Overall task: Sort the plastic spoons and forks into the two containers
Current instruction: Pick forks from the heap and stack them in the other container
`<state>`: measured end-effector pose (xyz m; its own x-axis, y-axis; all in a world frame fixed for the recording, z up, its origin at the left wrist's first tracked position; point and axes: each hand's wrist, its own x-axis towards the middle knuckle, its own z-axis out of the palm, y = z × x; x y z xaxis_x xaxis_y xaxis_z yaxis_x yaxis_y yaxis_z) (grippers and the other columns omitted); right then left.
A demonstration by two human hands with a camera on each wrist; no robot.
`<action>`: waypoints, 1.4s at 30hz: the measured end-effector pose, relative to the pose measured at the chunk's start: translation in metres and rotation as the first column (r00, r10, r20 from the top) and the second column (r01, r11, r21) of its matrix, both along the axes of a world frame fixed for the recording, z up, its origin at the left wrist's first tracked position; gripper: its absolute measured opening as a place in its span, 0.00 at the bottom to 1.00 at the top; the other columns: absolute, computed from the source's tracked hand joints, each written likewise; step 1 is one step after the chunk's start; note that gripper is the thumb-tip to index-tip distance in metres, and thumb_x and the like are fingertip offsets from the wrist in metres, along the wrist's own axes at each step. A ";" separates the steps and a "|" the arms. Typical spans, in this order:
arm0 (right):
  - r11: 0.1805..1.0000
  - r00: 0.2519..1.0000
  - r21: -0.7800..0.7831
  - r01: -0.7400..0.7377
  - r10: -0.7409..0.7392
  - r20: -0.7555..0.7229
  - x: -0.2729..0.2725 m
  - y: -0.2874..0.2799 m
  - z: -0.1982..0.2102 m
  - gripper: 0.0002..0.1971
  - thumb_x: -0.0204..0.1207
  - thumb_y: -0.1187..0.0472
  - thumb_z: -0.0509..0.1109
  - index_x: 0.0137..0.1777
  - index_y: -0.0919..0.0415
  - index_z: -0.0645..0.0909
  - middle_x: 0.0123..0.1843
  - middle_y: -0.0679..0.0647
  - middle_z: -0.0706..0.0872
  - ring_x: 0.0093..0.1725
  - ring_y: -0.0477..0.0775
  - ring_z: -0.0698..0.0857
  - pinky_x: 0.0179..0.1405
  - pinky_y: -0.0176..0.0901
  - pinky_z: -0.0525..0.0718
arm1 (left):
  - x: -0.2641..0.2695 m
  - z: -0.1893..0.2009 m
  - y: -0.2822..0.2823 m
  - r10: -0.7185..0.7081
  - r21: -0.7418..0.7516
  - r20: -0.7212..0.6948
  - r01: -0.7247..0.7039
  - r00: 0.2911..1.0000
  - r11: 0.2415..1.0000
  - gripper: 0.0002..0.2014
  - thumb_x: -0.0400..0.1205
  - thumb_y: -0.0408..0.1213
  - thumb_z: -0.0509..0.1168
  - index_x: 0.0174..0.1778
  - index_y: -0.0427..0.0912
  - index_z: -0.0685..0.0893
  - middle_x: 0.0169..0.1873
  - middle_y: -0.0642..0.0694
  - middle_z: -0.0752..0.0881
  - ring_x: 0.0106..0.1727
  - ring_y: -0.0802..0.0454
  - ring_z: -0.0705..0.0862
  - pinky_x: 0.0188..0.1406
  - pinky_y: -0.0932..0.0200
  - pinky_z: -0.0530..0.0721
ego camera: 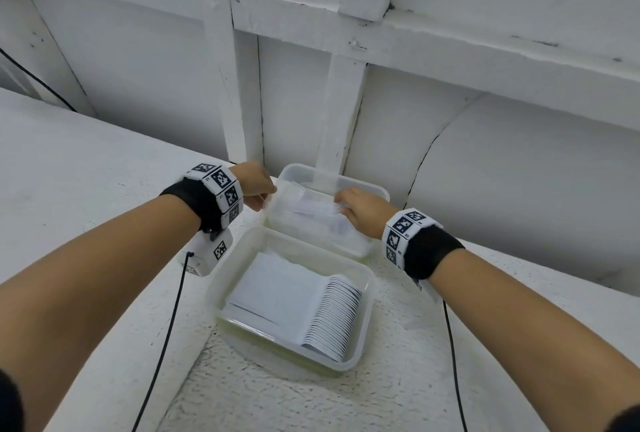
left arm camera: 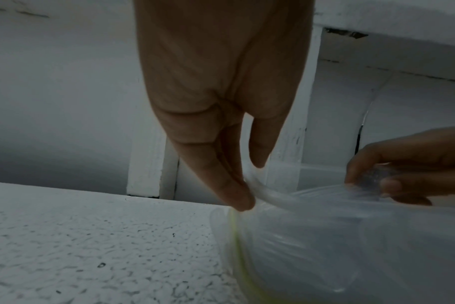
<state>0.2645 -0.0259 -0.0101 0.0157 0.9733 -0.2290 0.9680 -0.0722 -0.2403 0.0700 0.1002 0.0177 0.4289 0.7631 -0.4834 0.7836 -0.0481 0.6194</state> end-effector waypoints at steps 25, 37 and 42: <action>0.984 0.989 -0.157 0.080 -0.098 -0.109 -0.004 0.014 0.008 0.12 0.80 0.61 0.62 0.62 0.59 0.80 0.62 0.57 0.82 0.54 0.52 0.78 0.53 0.37 0.72 | -0.001 -0.013 0.006 0.016 0.020 0.042 -0.016 0.999 1.000 0.08 0.83 0.31 0.62 0.42 0.34 0.84 0.34 0.42 0.87 0.25 0.57 0.86 0.33 0.64 0.87; 0.992 0.980 0.081 0.098 -0.082 -0.180 0.003 -0.029 0.047 0.14 0.83 0.60 0.59 0.64 0.60 0.80 0.63 0.57 0.81 0.63 0.54 0.78 0.57 0.39 0.71 | 0.007 0.025 -0.033 -0.142 0.397 -0.098 0.169 0.985 0.902 0.08 0.84 0.37 0.56 0.50 0.39 0.79 0.46 0.41 0.79 0.44 0.41 0.80 0.38 0.58 0.73; 0.978 0.971 0.132 0.164 -0.137 -0.196 0.015 -0.101 0.076 0.13 0.83 0.60 0.60 0.63 0.60 0.81 0.60 0.55 0.83 0.60 0.51 0.80 0.58 0.38 0.73 | 0.022 0.052 -0.095 -0.272 0.511 0.048 0.210 0.961 0.834 0.14 0.85 0.39 0.57 0.61 0.40 0.82 0.55 0.44 0.84 0.52 0.49 0.80 0.47 0.62 0.71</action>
<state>0.2793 -0.1271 0.0661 0.1352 0.9860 -0.0973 0.8865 -0.1643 -0.4327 0.0918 0.0049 0.0695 0.6591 0.7520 -0.0046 0.6324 -0.5509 0.5446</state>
